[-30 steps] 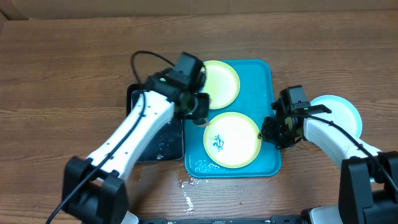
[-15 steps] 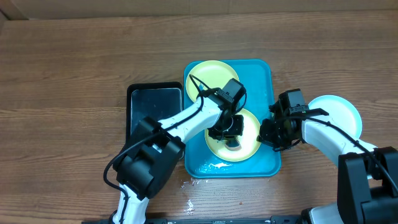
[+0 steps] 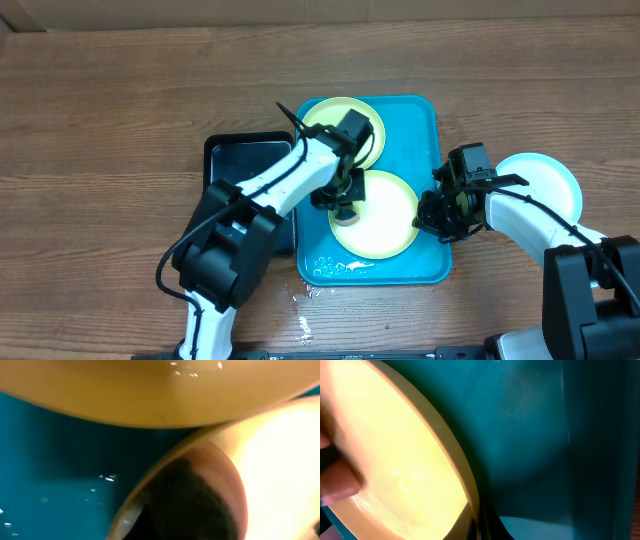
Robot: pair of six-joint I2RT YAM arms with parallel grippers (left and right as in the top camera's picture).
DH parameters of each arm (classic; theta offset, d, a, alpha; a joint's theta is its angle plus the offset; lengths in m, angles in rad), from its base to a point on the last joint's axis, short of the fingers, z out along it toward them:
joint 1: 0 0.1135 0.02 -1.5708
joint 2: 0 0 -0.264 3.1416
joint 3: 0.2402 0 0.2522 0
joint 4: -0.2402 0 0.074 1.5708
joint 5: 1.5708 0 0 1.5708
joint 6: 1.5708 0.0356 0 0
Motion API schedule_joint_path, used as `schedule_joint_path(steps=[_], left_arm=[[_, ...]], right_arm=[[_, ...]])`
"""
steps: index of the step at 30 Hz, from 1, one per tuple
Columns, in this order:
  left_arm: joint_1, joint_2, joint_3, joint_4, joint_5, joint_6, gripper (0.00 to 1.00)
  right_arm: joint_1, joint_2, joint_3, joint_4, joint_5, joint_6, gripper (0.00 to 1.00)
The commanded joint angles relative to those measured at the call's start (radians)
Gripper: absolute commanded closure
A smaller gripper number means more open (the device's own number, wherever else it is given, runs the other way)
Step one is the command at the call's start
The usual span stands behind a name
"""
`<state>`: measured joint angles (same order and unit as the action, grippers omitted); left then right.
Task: Clean dirty plates on tray and stack at the side
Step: 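Scrub the lower plate's blue stain with the sponge in the left gripper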
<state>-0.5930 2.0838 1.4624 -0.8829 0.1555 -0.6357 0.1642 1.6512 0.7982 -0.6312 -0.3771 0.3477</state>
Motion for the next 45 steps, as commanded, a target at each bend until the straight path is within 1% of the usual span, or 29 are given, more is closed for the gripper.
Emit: schedule_joint_path(steps=[1, 3, 5, 9, 13, 15, 17, 20, 23, 24, 27, 34, 38, 40, 43, 45], left_arm=[[0.008, 0.048, -0.001, -0.002, -0.106, 0.029, 0.96], [-0.005, 0.050, -0.008, 0.032, -0.019, 0.031, 0.96], [-0.022, 0.050, -0.024, 0.093, 0.102, 0.035, 0.96], [-0.071, 0.055, -0.047, 0.223, 0.321, 0.089, 0.96], [-0.116, 0.056, -0.048, 0.240, 0.390, 0.123, 0.96], [-0.128, 0.056, -0.048, 0.214, 0.380, 0.148, 0.96], [-0.129, 0.056, -0.048, 0.162, 0.317, 0.145, 0.96], [-0.113, 0.056, -0.045, 0.069, 0.165, 0.076, 0.96], [-0.071, 0.055, -0.034, 0.026, 0.102, 0.048, 0.96], [-0.043, 0.055, -0.023, -0.015, 0.039, 0.021, 0.96], [-0.001, 0.055, -0.004, -0.077, -0.061, 0.003, 0.96], [0.032, 0.055, 0.002, -0.079, -0.112, 0.021, 0.96], [0.029, 0.055, 0.002, -0.006, -0.071, 0.064, 0.96], [0.026, 0.056, -0.004, 0.076, 0.045, 0.103, 0.96], [0.013, 0.056, -0.022, 0.181, 0.209, 0.112, 0.96], [-0.003, 0.058, -0.032, 0.232, 0.284, 0.110, 0.96]], right_arm=[[0.000, 0.032, -0.027, -0.009, 0.054, 0.019, 0.96], [0.000, 0.032, -0.027, -0.009, 0.054, 0.019, 0.96], [0.000, 0.032, -0.027, -0.009, 0.054, 0.019, 0.96], [0.000, 0.032, -0.027, -0.012, 0.054, 0.019, 0.96], [0.000, 0.032, -0.027, -0.018, 0.054, 0.019, 0.96], [0.000, 0.032, -0.027, -0.021, 0.054, 0.019, 0.96], [0.000, 0.032, -0.027, -0.025, 0.054, 0.019, 0.96], [0.000, 0.032, -0.027, -0.029, 0.054, 0.019, 0.96], [0.000, 0.032, -0.027, -0.030, 0.054, 0.019, 0.96], [0.000, 0.032, -0.027, -0.030, 0.054, 0.019, 0.96], [0.000, 0.032, -0.027, -0.030, 0.054, 0.019, 0.96], [0.000, 0.032, -0.027, -0.028, 0.054, 0.019, 0.96], [0.000, 0.032, -0.027, -0.028, 0.054, 0.019, 0.96], [0.000, 0.032, -0.027, -0.029, 0.054, 0.019, 0.96], [0.000, 0.032, -0.027, -0.029, 0.053, 0.019, 0.96], [0.000, 0.032, -0.027, -0.031, 0.054, 0.019, 0.96]])
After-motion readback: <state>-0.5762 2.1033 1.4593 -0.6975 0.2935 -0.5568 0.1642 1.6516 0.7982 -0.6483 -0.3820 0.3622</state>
